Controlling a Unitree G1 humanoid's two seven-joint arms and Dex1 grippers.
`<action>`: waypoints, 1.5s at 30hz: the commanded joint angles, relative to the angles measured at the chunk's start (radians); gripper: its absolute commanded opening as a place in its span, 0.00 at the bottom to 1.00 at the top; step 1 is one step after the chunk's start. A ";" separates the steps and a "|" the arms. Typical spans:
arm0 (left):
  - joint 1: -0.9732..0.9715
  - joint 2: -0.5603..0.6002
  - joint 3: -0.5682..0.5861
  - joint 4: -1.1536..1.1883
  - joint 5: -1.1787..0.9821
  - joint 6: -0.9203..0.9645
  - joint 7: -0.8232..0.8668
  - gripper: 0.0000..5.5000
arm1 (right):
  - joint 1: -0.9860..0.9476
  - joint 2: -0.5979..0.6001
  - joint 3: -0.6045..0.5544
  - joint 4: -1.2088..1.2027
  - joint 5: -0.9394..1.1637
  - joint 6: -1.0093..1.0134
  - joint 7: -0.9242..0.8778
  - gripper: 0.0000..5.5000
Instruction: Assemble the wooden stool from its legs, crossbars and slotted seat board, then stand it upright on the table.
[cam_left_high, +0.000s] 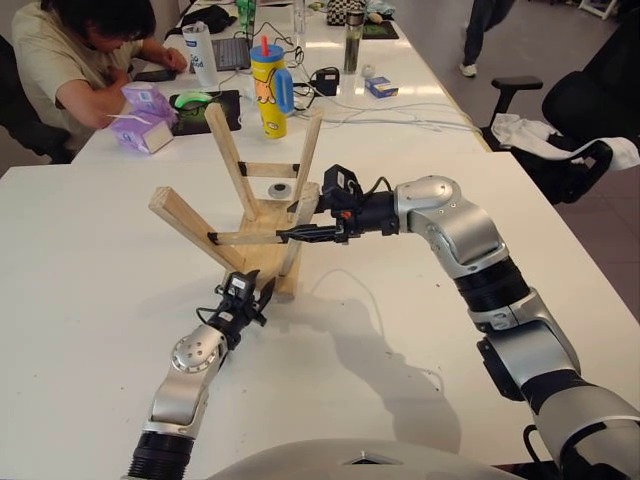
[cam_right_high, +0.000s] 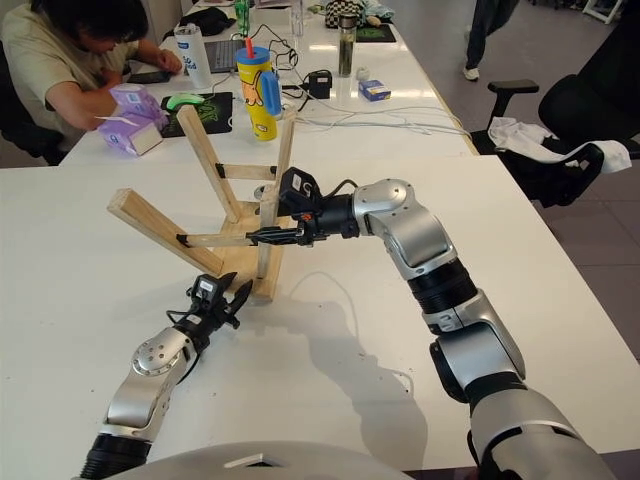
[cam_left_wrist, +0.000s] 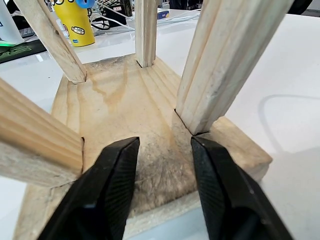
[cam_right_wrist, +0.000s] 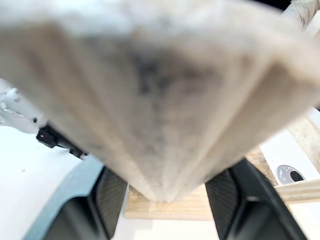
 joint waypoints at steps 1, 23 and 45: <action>0.103 0.032 -0.006 -0.010 0.052 0.138 0.032 0.35 | -0.020 0.000 0.032 0.057 -0.047 0.011 0.020 0.37; 0.012 0.007 0.001 0.149 0.026 0.235 0.076 0.35 | 0.070 -0.031 -0.065 0.061 -0.075 0.007 -0.041 0.60; -0.076 0.000 -0.031 0.227 0.026 0.233 0.055 0.35 | -0.125 0.395 -0.465 -0.148 0.372 0.037 -0.714 0.34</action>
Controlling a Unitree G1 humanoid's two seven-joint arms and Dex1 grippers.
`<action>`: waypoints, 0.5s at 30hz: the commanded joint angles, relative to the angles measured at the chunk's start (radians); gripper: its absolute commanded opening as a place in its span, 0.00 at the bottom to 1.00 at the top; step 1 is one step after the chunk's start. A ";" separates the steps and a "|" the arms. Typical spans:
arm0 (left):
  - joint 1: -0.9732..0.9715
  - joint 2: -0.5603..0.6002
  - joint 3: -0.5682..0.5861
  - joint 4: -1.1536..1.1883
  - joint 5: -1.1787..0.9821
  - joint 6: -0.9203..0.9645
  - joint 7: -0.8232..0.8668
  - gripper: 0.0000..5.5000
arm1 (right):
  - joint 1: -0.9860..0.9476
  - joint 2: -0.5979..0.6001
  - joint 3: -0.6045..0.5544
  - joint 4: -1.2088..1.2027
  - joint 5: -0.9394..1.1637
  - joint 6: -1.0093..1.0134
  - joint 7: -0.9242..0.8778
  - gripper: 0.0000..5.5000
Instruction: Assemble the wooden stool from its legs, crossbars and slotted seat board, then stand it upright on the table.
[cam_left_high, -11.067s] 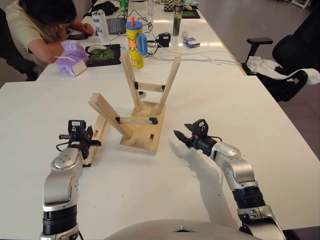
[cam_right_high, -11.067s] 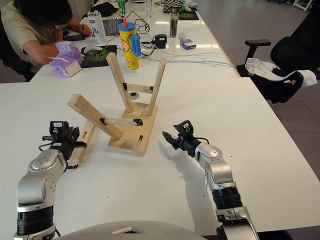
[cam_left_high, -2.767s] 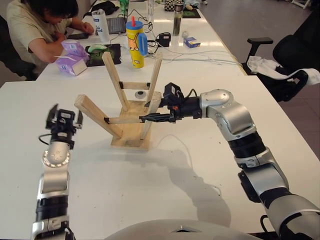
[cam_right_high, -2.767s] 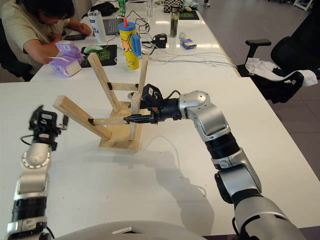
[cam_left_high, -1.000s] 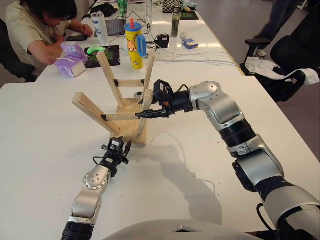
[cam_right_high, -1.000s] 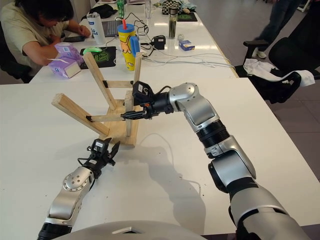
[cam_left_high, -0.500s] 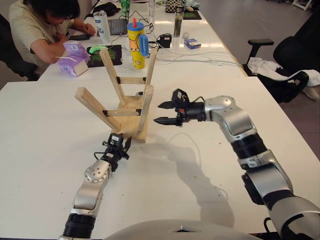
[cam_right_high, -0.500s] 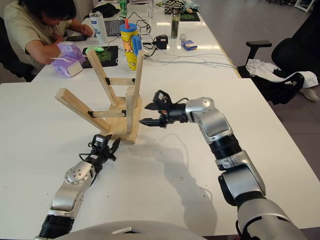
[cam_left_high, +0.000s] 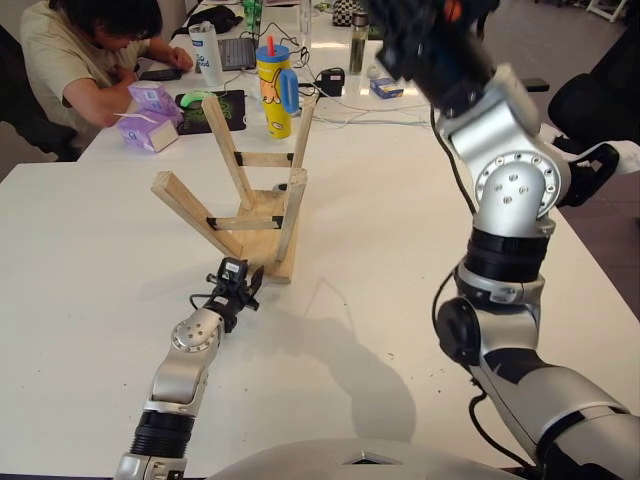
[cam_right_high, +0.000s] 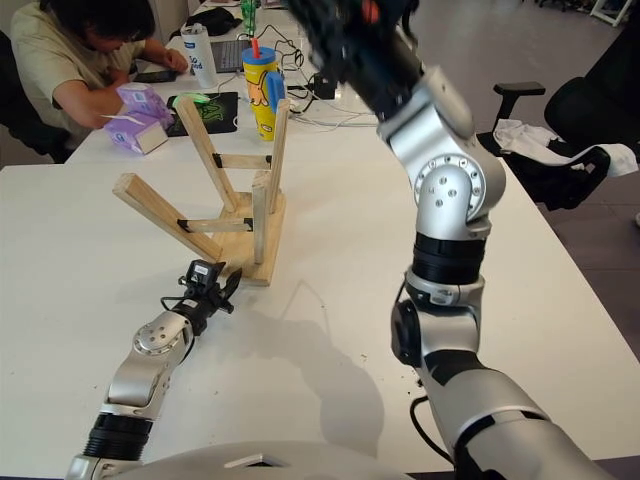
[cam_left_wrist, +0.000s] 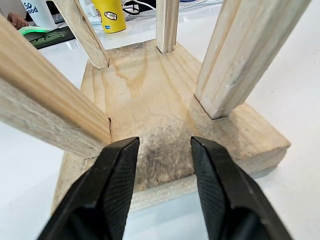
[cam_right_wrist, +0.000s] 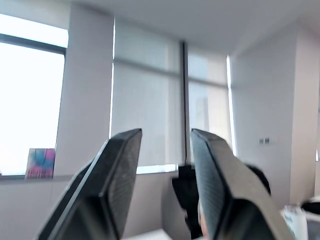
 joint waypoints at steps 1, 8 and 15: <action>0.074 0.001 -0.039 0.134 0.034 0.130 0.000 0.35 | 0.151 0.096 0.269 0.173 -0.197 0.100 -0.137 0.34; 0.070 -0.023 -0.036 0.131 0.026 0.128 0.018 0.35 | 0.441 0.044 0.598 0.306 -0.434 0.163 -0.148 0.34; 0.070 -0.037 -0.032 0.149 0.024 0.118 0.031 0.35 | 0.138 0.087 0.182 0.071 -0.184 -0.080 -0.136 0.34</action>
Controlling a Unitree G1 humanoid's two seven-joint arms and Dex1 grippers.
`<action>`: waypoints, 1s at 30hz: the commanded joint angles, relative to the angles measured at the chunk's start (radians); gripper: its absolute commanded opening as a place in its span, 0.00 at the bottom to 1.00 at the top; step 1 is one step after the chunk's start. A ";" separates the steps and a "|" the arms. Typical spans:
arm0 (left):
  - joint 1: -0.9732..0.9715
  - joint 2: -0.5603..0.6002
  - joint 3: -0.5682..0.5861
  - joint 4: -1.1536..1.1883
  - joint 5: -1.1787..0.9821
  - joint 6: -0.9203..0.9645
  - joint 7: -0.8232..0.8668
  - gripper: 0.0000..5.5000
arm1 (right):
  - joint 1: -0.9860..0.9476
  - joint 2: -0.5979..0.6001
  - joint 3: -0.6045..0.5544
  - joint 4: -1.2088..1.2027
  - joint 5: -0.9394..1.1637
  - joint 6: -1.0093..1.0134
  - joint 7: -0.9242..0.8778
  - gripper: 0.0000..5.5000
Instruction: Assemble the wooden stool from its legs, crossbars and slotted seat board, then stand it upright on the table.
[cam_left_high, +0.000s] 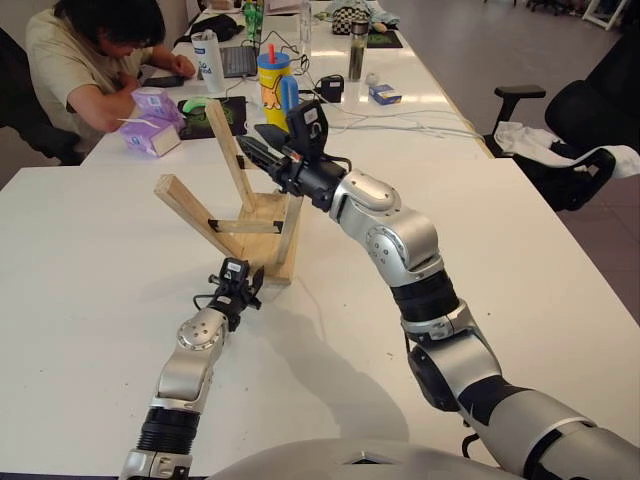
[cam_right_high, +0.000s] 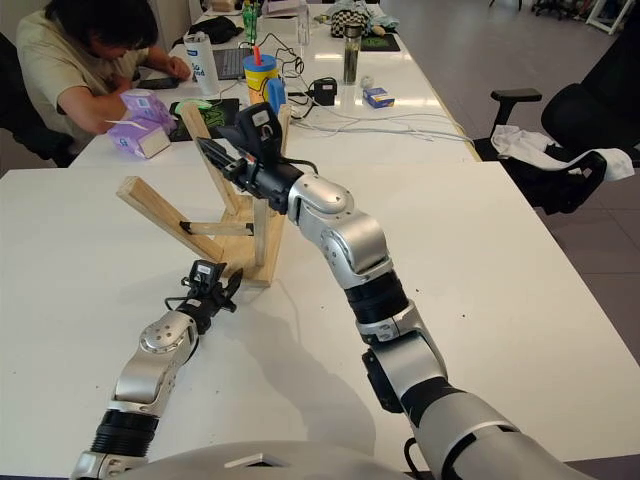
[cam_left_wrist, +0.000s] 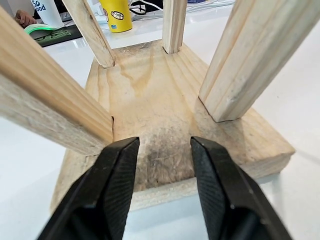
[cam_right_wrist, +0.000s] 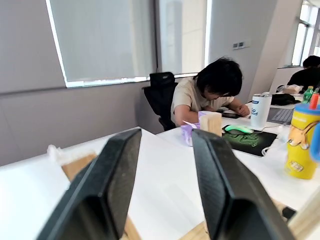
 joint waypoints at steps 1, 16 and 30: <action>0.079 -0.002 -0.028 0.115 0.024 0.116 0.000 0.35 | -0.146 -0.009 -0.204 -0.132 0.173 -0.048 0.010 0.34; 0.036 0.002 -0.022 0.144 0.023 0.107 -0.005 0.35 | 0.156 -0.027 0.138 0.042 -0.042 0.199 -0.067 0.34; 0.143 0.008 0.046 -0.134 -0.015 -0.341 -0.057 0.35 | -0.015 -0.181 -0.111 0.185 0.009 -0.068 0.182 0.34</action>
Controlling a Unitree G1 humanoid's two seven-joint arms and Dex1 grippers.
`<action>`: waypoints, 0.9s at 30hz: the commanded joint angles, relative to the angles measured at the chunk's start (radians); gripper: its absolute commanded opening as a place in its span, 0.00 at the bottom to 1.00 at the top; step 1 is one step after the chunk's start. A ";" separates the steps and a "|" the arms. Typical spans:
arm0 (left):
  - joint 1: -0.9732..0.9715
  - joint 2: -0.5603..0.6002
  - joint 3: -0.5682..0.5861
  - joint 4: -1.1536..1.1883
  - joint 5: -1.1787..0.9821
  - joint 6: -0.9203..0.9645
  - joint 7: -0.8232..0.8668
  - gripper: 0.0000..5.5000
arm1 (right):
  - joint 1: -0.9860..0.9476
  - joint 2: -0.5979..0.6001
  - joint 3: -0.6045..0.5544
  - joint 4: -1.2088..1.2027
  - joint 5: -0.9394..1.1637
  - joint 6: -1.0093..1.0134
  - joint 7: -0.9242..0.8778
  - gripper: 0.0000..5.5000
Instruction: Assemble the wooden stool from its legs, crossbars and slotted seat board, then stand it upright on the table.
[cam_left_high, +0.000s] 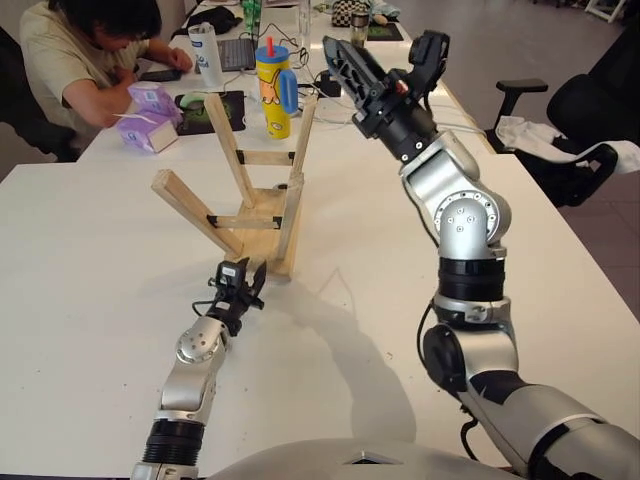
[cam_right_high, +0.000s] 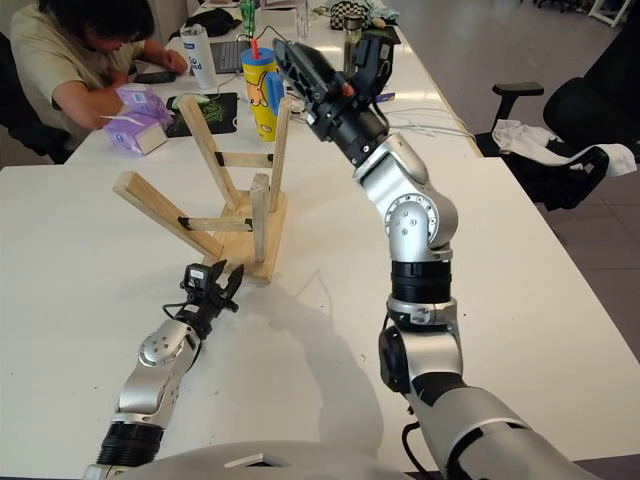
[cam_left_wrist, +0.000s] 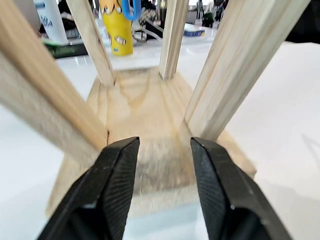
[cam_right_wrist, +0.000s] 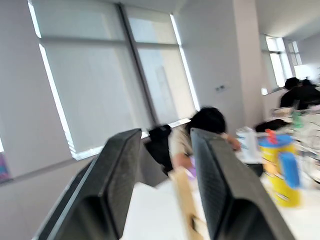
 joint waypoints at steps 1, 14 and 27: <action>0.130 0.052 0.011 -0.100 0.039 -0.082 -0.022 0.35 | 0.038 -0.053 0.169 0.223 -0.220 -0.138 0.109 0.34; 0.104 0.079 0.131 0.056 0.136 0.063 0.129 0.35 | 0.058 0.029 0.382 0.436 -0.437 -0.486 0.441 0.34; -0.013 0.051 0.100 0.188 0.165 0.187 0.172 0.35 | 0.238 0.136 0.534 0.220 -0.476 -0.383 0.445 0.34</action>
